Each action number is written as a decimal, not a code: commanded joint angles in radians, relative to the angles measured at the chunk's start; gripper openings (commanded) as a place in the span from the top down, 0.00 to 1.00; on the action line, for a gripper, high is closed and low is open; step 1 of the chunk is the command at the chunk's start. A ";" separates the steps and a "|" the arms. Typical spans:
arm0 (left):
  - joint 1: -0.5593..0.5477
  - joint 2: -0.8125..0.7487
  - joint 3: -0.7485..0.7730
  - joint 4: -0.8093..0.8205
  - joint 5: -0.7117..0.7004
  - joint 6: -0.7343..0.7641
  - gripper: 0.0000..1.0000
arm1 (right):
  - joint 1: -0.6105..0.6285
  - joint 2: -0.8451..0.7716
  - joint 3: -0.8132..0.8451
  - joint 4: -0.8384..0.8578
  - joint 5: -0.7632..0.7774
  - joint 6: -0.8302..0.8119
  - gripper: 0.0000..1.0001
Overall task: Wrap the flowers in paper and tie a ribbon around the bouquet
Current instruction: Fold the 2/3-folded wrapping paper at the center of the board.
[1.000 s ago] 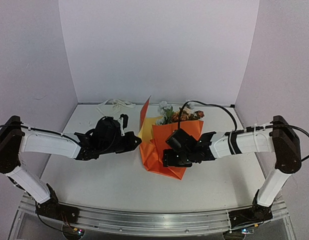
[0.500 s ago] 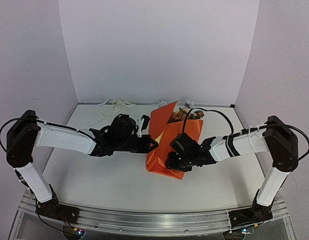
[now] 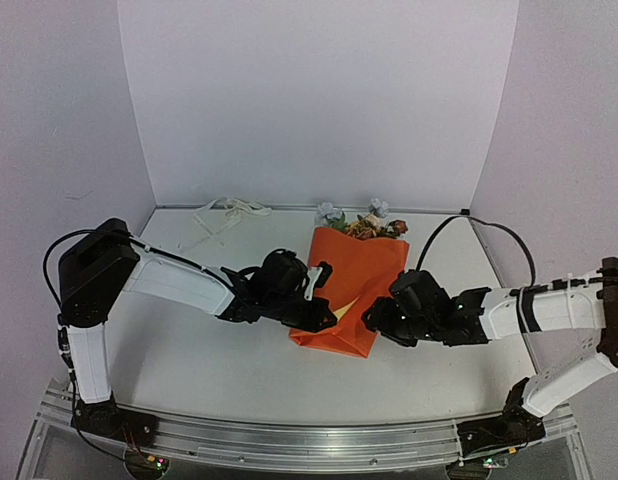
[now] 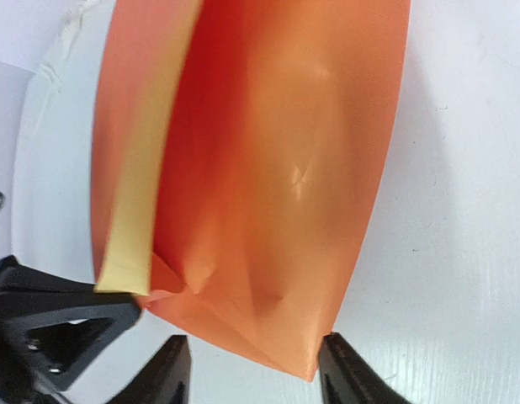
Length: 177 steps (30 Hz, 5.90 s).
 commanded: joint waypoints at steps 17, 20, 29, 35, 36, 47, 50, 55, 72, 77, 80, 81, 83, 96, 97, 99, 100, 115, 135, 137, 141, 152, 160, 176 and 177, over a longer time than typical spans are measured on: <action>-0.031 0.060 0.135 -0.072 -0.025 0.084 0.97 | -0.162 0.090 0.093 0.122 -0.129 0.076 0.29; -0.032 0.070 0.149 -0.087 -0.019 0.097 0.97 | -0.164 0.102 0.100 0.124 -0.129 0.067 0.31; -0.034 0.075 0.159 -0.107 -0.029 0.113 0.96 | -0.166 0.051 0.078 0.126 -0.130 0.056 0.32; -0.034 0.076 0.169 -0.109 -0.022 0.125 0.95 | -0.166 0.097 0.104 0.126 -0.156 0.056 0.36; -0.034 0.074 0.169 -0.110 -0.023 0.128 0.95 | -0.167 0.111 0.114 0.126 -0.158 0.056 0.39; -0.033 0.015 0.134 -0.089 -0.025 0.132 0.74 | -0.189 0.175 0.192 0.121 -0.170 0.004 1.00; -0.030 -0.034 0.108 -0.074 -0.035 0.111 0.60 | -0.189 0.170 0.210 0.115 -0.168 -0.045 1.00; -0.003 -0.140 0.037 -0.041 -0.014 0.057 0.48 | -0.189 0.164 0.251 0.102 -0.182 -0.154 1.00; 0.111 -0.150 -0.133 -0.087 -0.035 -0.034 0.86 | -0.189 0.177 0.304 0.042 -0.188 -0.359 1.00; 0.110 -0.106 -0.094 -0.088 0.001 -0.039 0.89 | -0.189 0.169 0.312 0.031 -0.193 -0.347 1.00; 0.111 -0.108 -0.089 -0.116 -0.044 -0.057 0.89 | -0.189 0.150 0.313 -0.002 -0.186 -0.342 1.00; 0.114 -0.128 -0.107 -0.119 -0.071 -0.070 0.83 | -0.189 0.145 0.313 -0.009 -0.186 -0.341 1.00; 0.136 -0.163 -0.157 -0.087 -0.074 -0.098 0.74 | -0.189 0.144 0.315 -0.018 -0.193 -0.342 1.00; 0.149 -0.155 -0.228 0.125 0.045 -0.186 0.54 | -0.132 0.130 0.341 -0.076 -0.196 -0.335 0.66; 0.149 -0.150 -0.229 0.140 0.054 -0.196 0.55 | -0.124 0.120 0.334 -0.080 -0.192 -0.322 0.58; 0.149 -0.140 -0.226 0.160 0.071 -0.205 0.57 | -0.112 0.096 0.319 -0.095 -0.192 -0.290 0.46; 0.149 -0.135 -0.223 0.165 0.078 -0.209 0.57 | -0.103 0.087 0.310 -0.100 -0.192 -0.265 0.41; 0.197 -0.195 -0.317 0.202 0.044 -0.378 0.62 | 0.121 -0.021 0.211 -0.119 0.034 -0.251 0.27; 0.293 -0.088 -0.280 0.202 0.180 -0.456 0.71 | 0.239 0.204 0.356 -0.187 0.136 -0.365 0.60; 0.293 -0.079 -0.268 0.188 0.183 -0.448 0.73 | 0.239 0.254 0.409 -0.194 0.136 -0.384 0.60; 0.294 -0.072 -0.264 0.165 0.185 -0.436 0.76 | 0.237 0.355 0.547 -0.222 0.137 -0.435 0.58; 0.311 -0.069 -0.293 0.187 0.210 -0.448 0.79 | 0.227 0.400 0.656 -0.246 0.113 -0.535 0.49; 0.330 -0.054 -0.321 0.240 0.269 -0.484 0.80 | 0.227 0.331 0.551 -0.241 0.127 -0.503 0.49; 0.378 0.032 -0.533 0.716 0.329 -0.711 0.79 | 0.206 0.583 0.736 -0.242 0.078 -0.503 0.57; 0.381 0.038 -0.549 0.751 0.328 -0.723 0.78 | 0.206 0.593 0.742 -0.244 0.076 -0.499 0.57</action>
